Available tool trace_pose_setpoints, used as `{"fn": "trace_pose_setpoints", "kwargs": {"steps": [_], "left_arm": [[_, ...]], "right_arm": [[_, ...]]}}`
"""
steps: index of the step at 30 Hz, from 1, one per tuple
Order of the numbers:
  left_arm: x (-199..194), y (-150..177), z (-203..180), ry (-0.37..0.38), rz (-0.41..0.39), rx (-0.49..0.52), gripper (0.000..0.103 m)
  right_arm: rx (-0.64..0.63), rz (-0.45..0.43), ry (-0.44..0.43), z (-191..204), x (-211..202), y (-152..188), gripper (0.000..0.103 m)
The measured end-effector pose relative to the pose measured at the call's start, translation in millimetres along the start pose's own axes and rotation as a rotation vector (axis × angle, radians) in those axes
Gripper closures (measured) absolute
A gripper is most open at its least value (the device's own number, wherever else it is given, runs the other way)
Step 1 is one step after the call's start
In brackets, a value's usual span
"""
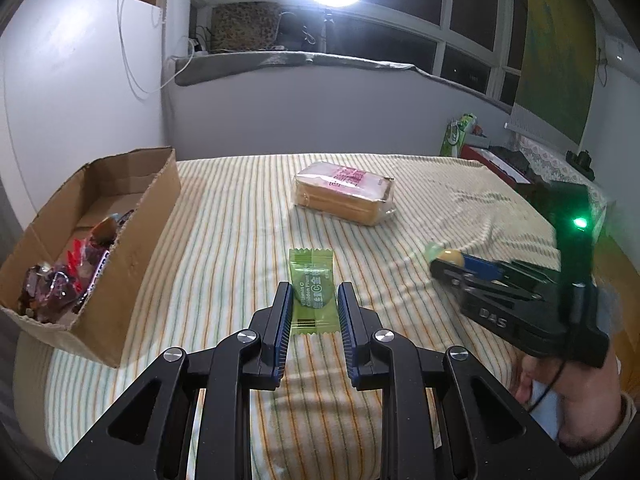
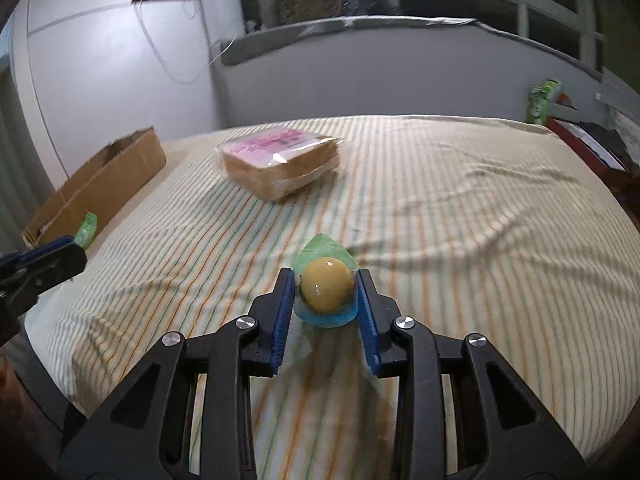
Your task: Organize snacks
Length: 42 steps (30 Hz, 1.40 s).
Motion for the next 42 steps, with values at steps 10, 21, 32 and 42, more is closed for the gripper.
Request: {"fn": "trace_pose_setpoints", "kwargs": {"steps": [10,21,32,42], "left_arm": [[-27.1,-38.0,-1.6,0.021,-0.108,0.003,0.082],[-67.6,-52.8,38.9,0.038,-0.204,0.013,0.082],[-76.2,-43.4,136.7,-0.004,-0.213,-0.059,0.082],[-92.3,-37.9,194.2,-0.056,-0.239,-0.142,0.082]], "right_arm": [[-0.048,-0.138,0.036,13.9,-66.5,-48.5,0.071],[-0.112,-0.161,0.025,81.3,-73.4,-65.6,0.071],[-0.278,-0.089,-0.116,244.5,-0.6,-71.6,0.071],[-0.382,-0.113,-0.219,341.8,17.9,-81.1,0.071]]}}
Point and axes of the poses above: each gripper's, at about its wrist camera, not at the fingertips, and x roughly the way its jaws point, z to its left, y to its underside, the point moved 8 cm from there along x, roughly the way its jaws point, and after that the axes turned 7 degrees about x, right-handed, at the moved point
